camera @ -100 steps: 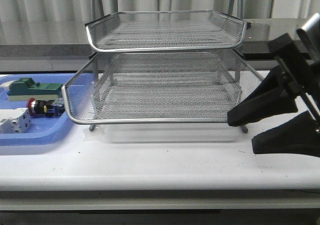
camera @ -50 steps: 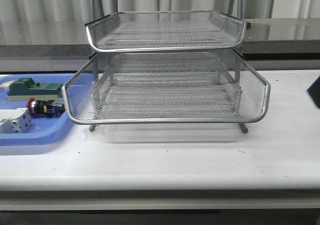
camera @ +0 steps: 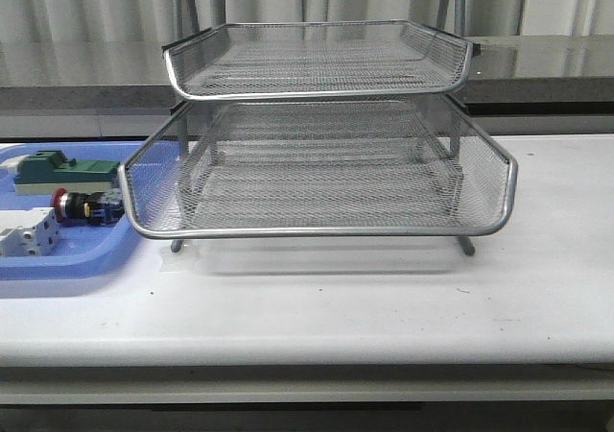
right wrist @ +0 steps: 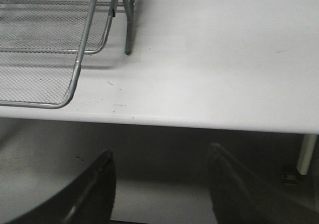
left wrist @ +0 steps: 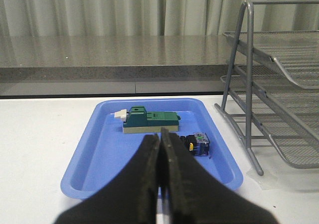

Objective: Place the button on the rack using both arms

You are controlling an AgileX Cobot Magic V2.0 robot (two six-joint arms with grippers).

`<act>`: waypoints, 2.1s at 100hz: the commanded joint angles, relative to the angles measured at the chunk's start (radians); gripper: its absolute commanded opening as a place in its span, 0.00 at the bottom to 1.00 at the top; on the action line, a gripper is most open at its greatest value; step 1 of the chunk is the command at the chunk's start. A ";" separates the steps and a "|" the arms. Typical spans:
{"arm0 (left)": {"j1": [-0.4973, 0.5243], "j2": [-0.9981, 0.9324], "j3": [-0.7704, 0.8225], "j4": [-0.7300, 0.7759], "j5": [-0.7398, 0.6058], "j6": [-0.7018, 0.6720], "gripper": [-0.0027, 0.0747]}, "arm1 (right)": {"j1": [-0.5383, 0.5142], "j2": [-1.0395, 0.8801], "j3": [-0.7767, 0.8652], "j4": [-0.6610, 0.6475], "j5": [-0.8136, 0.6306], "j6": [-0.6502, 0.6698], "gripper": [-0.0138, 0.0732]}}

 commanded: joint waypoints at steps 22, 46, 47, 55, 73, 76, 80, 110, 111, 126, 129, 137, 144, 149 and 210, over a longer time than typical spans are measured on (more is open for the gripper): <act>-0.003 -0.032 0.048 0.001 -0.093 -0.012 0.01 | 0.002 -0.018 -0.034 -0.033 -0.031 0.009 0.34; -0.003 -0.032 0.048 0.001 -0.095 -0.012 0.01 | 0.002 -0.018 -0.034 -0.033 -0.032 0.009 0.08; -0.003 -0.032 0.048 0.001 -0.094 -0.012 0.01 | 0.002 -0.018 -0.034 -0.033 -0.031 0.009 0.08; -0.003 -0.032 0.048 0.001 -0.116 -0.012 0.01 | 0.002 -0.018 -0.034 -0.033 -0.031 0.009 0.08; -0.003 -0.032 0.034 -0.016 -0.147 -0.012 0.01 | 0.002 -0.018 -0.034 -0.033 -0.031 0.009 0.08; -0.003 -0.032 0.025 -0.022 -0.142 -0.012 0.01 | 0.002 -0.018 -0.034 -0.033 -0.031 0.009 0.08; -0.003 -0.028 0.013 -0.024 -0.134 -0.012 0.01 | 0.002 -0.018 -0.034 -0.033 -0.031 0.009 0.08; -0.003 0.155 -0.235 -0.064 0.077 -0.012 0.01 | 0.002 -0.018 -0.034 -0.033 -0.031 0.009 0.08; -0.003 0.163 -0.251 -0.064 0.093 -0.012 0.01 | 0.002 -0.018 -0.034 -0.033 -0.031 0.009 0.08; -0.003 0.348 -0.427 -0.064 0.259 -0.012 0.01 | 0.002 -0.018 -0.034 -0.033 -0.031 0.009 0.08; -0.003 0.383 -0.461 -0.064 0.286 -0.007 0.01 | 0.002 -0.018 -0.034 -0.033 -0.031 0.009 0.08; -0.003 0.494 -0.562 -0.063 0.361 0.007 0.01 | 0.002 -0.018 -0.034 -0.033 -0.031 0.009 0.08; -0.003 0.589 -0.646 -0.063 0.419 0.029 0.01 | 0.002 -0.018 -0.034 -0.033 -0.031 0.009 0.08; -0.003 0.655 -0.703 -0.063 0.464 0.058 0.01 | 0.002 -0.018 -0.034 -0.033 -0.031 0.009 0.08; -0.005 1.270 -1.202 -0.065 0.571 0.158 0.04 | 0.002 -0.018 -0.034 -0.033 -0.031 0.009 0.08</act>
